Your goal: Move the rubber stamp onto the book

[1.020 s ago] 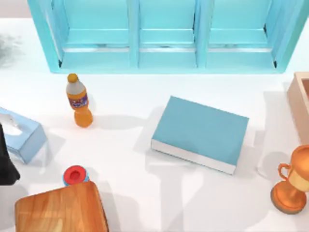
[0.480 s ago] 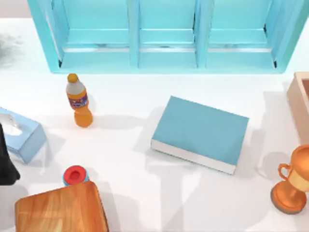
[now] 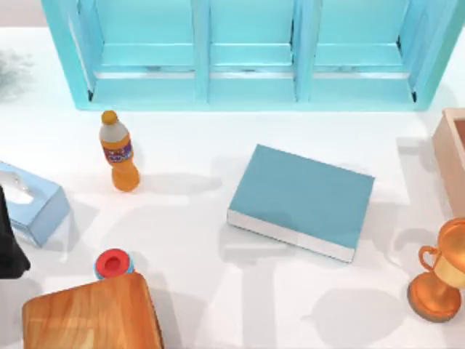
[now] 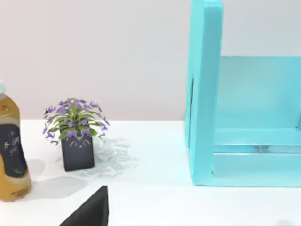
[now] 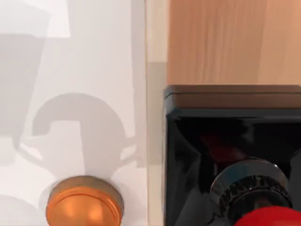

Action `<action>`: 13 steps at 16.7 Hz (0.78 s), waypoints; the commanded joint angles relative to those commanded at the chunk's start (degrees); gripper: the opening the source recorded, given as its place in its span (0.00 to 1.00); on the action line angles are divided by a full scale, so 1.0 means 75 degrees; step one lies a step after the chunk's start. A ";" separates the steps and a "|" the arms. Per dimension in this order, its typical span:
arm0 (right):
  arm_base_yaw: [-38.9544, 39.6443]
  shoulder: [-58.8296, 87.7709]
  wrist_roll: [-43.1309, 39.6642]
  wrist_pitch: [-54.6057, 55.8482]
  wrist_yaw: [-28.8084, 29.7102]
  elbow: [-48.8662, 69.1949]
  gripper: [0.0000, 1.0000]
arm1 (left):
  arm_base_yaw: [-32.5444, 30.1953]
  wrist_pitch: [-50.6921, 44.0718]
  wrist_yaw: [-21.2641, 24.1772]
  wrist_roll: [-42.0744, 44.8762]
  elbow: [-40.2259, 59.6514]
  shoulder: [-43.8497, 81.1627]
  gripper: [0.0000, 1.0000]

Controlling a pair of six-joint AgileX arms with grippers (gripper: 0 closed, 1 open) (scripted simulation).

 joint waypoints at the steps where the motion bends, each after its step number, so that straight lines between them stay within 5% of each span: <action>1: 0.0305 -0.0057 0.0295 -0.0402 -0.0001 0.0336 0.00 | 0.0000 0.0000 0.0000 0.0000 0.0000 0.0000 1.00; 13: 0.1597 0.0220 0.1648 -0.1199 0.0001 0.1507 0.00 | 0.0000 0.0000 0.0000 0.0000 0.0000 0.0000 1.00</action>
